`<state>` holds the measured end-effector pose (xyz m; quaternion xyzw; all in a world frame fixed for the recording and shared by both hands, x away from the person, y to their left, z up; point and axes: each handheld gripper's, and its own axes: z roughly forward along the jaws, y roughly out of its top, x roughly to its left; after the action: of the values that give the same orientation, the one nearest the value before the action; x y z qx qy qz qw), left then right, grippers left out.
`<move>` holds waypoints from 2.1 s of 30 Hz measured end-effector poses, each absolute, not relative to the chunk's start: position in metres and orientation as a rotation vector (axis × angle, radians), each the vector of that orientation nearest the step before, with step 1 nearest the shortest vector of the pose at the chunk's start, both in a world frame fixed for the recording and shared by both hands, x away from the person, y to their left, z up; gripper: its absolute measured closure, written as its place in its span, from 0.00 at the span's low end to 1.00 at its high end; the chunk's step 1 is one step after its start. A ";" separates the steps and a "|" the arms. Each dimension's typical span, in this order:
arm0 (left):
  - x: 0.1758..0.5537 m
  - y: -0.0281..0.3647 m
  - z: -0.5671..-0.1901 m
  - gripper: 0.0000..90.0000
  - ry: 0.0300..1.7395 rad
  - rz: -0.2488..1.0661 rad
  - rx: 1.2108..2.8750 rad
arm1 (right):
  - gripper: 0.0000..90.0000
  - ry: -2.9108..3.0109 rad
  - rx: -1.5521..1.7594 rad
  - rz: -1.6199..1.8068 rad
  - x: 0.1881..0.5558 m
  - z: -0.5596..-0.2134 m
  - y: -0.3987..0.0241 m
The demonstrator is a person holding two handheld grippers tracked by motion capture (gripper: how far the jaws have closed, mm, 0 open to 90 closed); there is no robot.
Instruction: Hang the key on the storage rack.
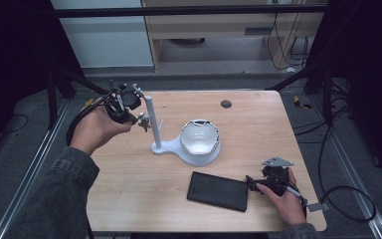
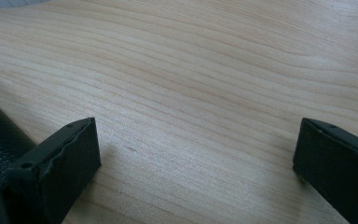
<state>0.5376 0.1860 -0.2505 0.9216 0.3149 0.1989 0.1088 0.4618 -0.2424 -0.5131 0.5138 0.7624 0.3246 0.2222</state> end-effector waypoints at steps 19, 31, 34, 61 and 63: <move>0.535 0.187 -0.248 0.98 0.903 0.598 2.698 | 0.01 2.105 1.420 0.898 0.462 -0.513 -0.242; 0.540 0.185 -0.249 0.98 0.906 0.648 2.648 | 0.01 2.105 1.420 0.898 0.462 -0.513 -0.242; 0.538 0.188 -0.247 0.97 0.905 0.669 2.621 | 0.01 2.105 1.421 0.898 0.462 -0.513 -0.242; 0.474 0.178 -0.278 1.00 0.656 0.549 2.474 | 0.08 2.061 1.373 0.935 0.459 -0.499 -0.247; 0.468 0.172 -0.285 0.99 0.634 0.537 2.466 | 0.07 2.068 1.374 0.922 0.459 -0.500 -0.245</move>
<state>0.4678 0.1721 -0.2852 0.9134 0.2348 0.1988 0.2667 0.4593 -0.2453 -0.4997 0.5031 0.7571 0.3376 0.2443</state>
